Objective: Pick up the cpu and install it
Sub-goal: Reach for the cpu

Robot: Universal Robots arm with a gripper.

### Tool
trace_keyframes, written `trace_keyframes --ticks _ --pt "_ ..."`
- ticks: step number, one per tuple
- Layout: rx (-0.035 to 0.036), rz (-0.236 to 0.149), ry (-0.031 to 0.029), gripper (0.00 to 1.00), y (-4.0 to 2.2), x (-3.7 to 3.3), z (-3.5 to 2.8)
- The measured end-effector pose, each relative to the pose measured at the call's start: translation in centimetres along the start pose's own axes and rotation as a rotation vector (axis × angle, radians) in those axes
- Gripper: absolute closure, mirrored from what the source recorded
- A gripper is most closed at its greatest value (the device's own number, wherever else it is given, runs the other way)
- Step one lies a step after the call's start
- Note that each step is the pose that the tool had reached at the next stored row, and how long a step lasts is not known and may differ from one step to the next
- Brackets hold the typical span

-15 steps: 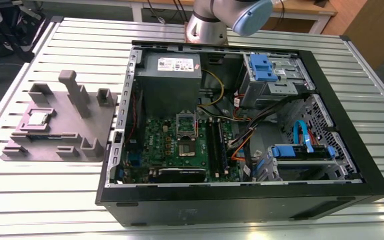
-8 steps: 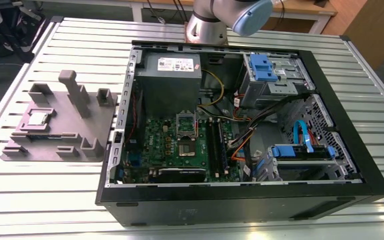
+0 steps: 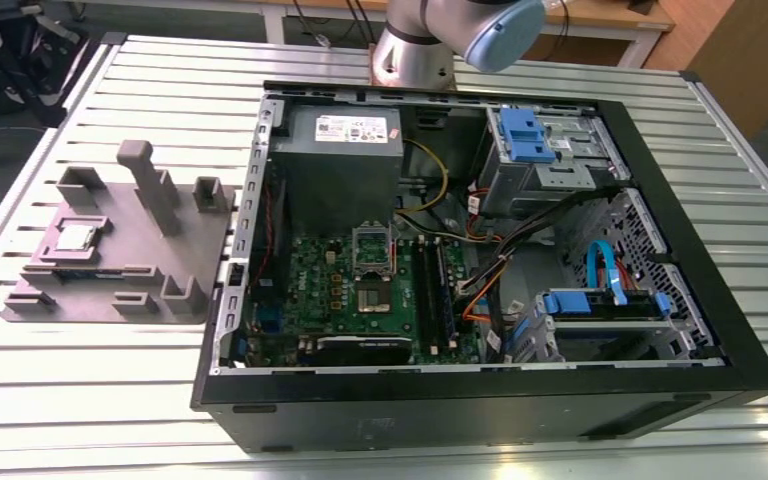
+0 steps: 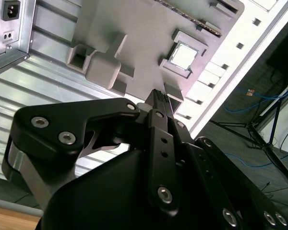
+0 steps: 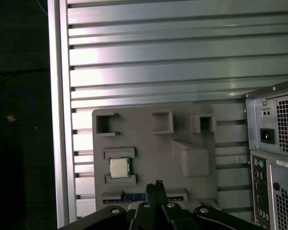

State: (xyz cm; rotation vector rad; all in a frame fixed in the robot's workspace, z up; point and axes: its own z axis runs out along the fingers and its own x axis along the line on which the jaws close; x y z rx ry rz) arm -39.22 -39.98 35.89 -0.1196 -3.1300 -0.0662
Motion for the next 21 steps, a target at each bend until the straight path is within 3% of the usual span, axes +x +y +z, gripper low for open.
trace_keyframes --ticks 8,21 --pt "0.0008 0.0 -0.0002 0.89 -0.08 0.81 0.46" --pt "0.0008 0.0 -0.0001 0.89 -0.33 3.93 0.72"
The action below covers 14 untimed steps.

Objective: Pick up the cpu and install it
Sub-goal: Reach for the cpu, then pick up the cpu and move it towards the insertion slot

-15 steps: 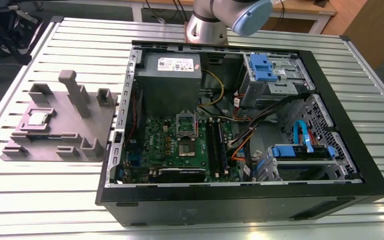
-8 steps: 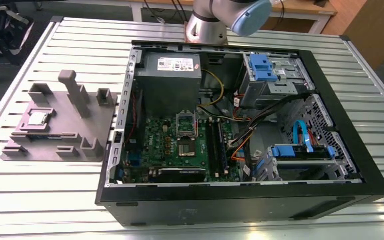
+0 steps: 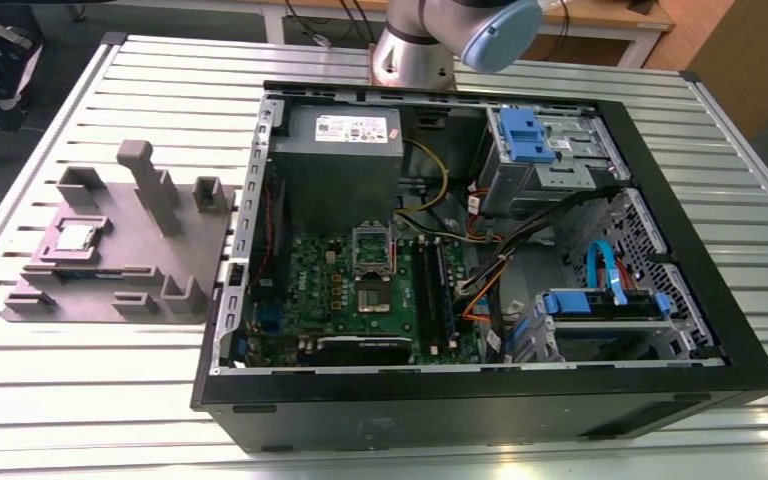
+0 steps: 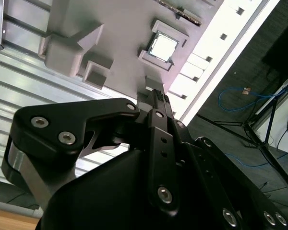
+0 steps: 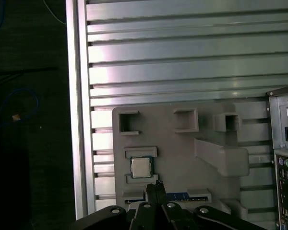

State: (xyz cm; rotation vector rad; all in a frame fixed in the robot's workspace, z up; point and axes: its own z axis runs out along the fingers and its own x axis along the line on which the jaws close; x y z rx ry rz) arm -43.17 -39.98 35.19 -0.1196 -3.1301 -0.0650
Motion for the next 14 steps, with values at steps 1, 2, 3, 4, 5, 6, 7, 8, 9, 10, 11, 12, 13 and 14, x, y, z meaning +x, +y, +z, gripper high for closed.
trace_keyframes --ticks 1,2,3,4,5,6,7,8,9,10,11,12,13,14 --pt "0.0 0.0 0.0 0.89 -0.01 0.17 0.01" --pt "0.0 0.0 0.0 0.89 -0.03 0.32 0.03" --pt "0.0 0.0 0.0 0.89 -0.03 0.42 0.05" --pt "0.0 0.0 0.0 0.89 -0.04 0.52 0.07" --pt "0.0 0.0 0.0 0.89 -0.05 0.63 0.08" --pt "0.0 0.0 0.0 0.89 -0.06 0.74 0.1" --pt "0.0 0.0 0.0 0.89 -0.07 0.8 0.11" --pt "0.0 0.0 0.0 0.89 -0.07 0.81 0.11" --pt "0.0 0.0 0.0 0.89 -0.07 0.81 0.11" --pt "0.0 0.0 0.0001 0.89 -0.07 0.81 0.11" --pt "0.0 0.0 0.0 0.89 -0.07 0.82 0.12" --pt "-0.0001 0.0 0.0 0.89 -0.07 0.82 0.12" --pt "0.0 0.0 0.0 0.89 -0.07 0.82 0.12" --pt "0.0 0.0 0.0 0.89 -0.07 0.82 0.12"
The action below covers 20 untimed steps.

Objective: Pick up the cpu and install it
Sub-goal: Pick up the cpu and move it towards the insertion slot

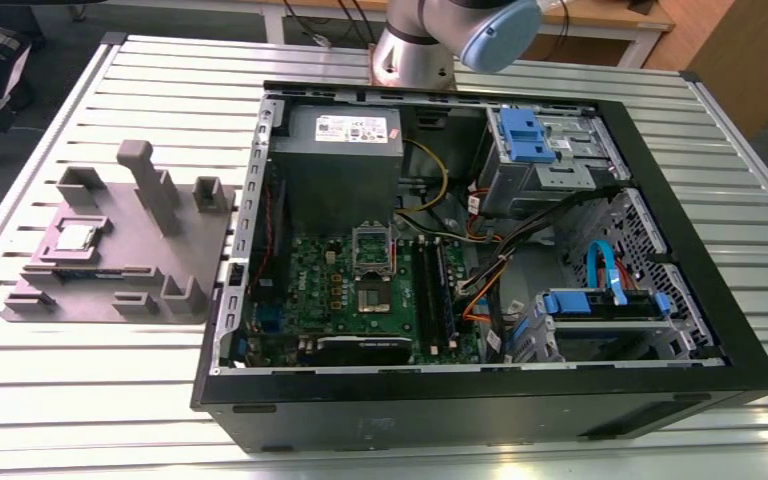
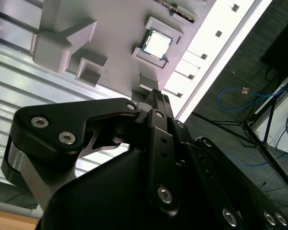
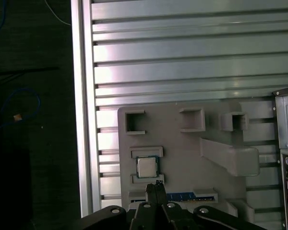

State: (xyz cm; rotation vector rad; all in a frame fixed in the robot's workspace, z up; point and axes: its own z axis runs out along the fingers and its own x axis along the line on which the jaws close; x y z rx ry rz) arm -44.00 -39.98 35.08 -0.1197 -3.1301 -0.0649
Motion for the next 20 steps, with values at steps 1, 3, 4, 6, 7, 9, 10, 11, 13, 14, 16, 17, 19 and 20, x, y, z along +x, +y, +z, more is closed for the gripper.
trace_keyframes --ticks 1,3,4,6,7,9,10,11,13,14,16,17,19,20 --pt "0.0 0.0 0.0 0.89 0.0 0.0 0.0" --pt "0.0 0.0 0.0001 0.89 0.0 0.0 0.0" --pt "0.0 0.0 0.0001 0.89 0.0 0.0 0.0" --pt "0.0 0.0 0.0 0.89 0.0 0.0 0.01" --pt "0.0 0.0 0.0 0.89 0.0 0.0 0.01" --pt "0.0 0.0 0.0 0.83 0.0 0.0 0.01" --pt "0.0 0.0 0.0001 0.83 0.0 0.0 0.01" --pt "0.0 0.0 0.0 0.77 0.0 0.0 0.01" --pt "0.0 0.0 0.0001 0.71 0.0 0.0 0.01" --pt "0.0 0.0 0.0 0.65 0.0 0.0 0.01" --pt "0.0 0.0 0.0 0.53 0.0 0.0 0.02" --pt "0.0 0.0 0.0 0.53 0.0 0.0 0.02" --pt "0.0 0.0 0.0 0.42 0.0 0.0 0.02" --pt "0.0 0.0 0.0 0.42 0.0 0.0 0.02"
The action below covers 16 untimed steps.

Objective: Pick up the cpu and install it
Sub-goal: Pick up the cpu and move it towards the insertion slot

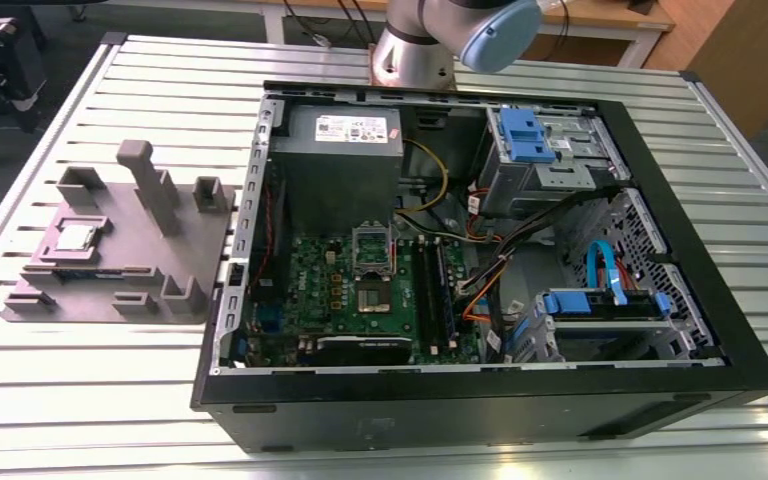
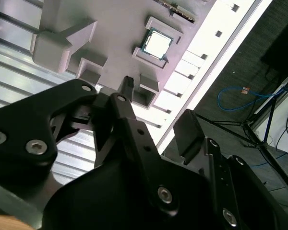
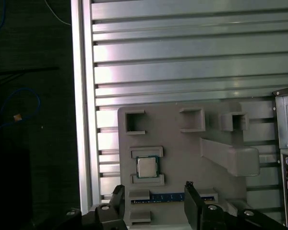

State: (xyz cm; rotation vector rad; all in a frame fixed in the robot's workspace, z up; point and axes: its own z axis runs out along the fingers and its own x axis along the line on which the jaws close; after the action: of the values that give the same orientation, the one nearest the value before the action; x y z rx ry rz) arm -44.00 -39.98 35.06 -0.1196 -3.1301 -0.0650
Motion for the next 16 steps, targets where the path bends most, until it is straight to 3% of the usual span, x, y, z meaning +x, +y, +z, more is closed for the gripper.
trace_keyframes --ticks 1,4,11,16 --pt "0.0 0.0 0.0 0.35 0.0 0.0 0.0" --pt "-0.0002 -0.002 0.0 0.35 -0.01 0.05 0.11" --pt "0.0007 -0.055 0.0037 0.35 -0.08 0.5 0.76" --pt "0.0007 -0.063 0.0041 0.35 -0.08 0.5 0.92"
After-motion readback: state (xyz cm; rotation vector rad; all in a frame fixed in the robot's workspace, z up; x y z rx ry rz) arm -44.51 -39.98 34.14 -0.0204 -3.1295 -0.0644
